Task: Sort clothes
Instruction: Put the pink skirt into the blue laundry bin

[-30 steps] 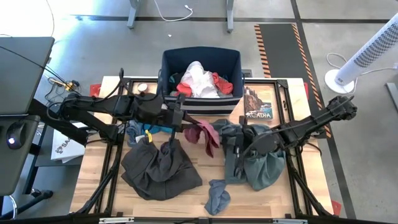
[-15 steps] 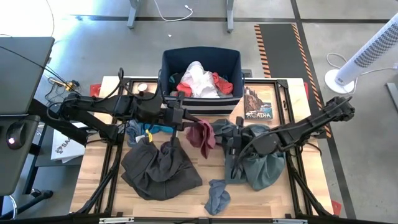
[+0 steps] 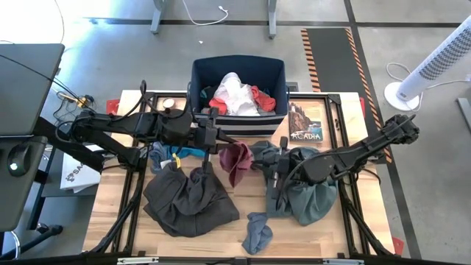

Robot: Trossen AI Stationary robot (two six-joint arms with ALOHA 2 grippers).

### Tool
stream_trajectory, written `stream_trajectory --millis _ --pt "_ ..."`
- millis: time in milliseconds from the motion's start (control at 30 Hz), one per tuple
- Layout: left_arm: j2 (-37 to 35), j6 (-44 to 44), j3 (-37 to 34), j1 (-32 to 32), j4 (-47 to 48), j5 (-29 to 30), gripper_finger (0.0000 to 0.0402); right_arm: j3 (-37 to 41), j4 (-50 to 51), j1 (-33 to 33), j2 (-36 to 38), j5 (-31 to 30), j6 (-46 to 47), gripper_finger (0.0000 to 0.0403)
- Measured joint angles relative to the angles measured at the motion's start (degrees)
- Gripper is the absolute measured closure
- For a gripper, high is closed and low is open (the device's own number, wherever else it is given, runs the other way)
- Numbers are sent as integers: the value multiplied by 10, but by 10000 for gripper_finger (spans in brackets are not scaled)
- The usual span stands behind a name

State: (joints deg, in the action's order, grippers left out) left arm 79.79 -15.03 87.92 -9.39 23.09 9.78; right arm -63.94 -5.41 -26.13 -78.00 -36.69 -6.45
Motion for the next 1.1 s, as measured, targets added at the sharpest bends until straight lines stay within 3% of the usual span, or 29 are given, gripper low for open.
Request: stream_trajectory --millis 267,500,667,867,1100 --pt "0 4 0 0 -3 0 390 0 -25 3 0 -10 50 400" --pt "0 58 0 5 6 -2 356 -47 -2 -5 1 -55 52 402" --pt "0 129 0 21 53 -53 304 -115 96 -16 1 -99 68 402" --pt "0 195 0 55 130 -153 240 -227 292 -26 1 -137 166 402" --pt "0 195 -17 74 137 -176 224 -317 385 -26 1 -141 221 402"
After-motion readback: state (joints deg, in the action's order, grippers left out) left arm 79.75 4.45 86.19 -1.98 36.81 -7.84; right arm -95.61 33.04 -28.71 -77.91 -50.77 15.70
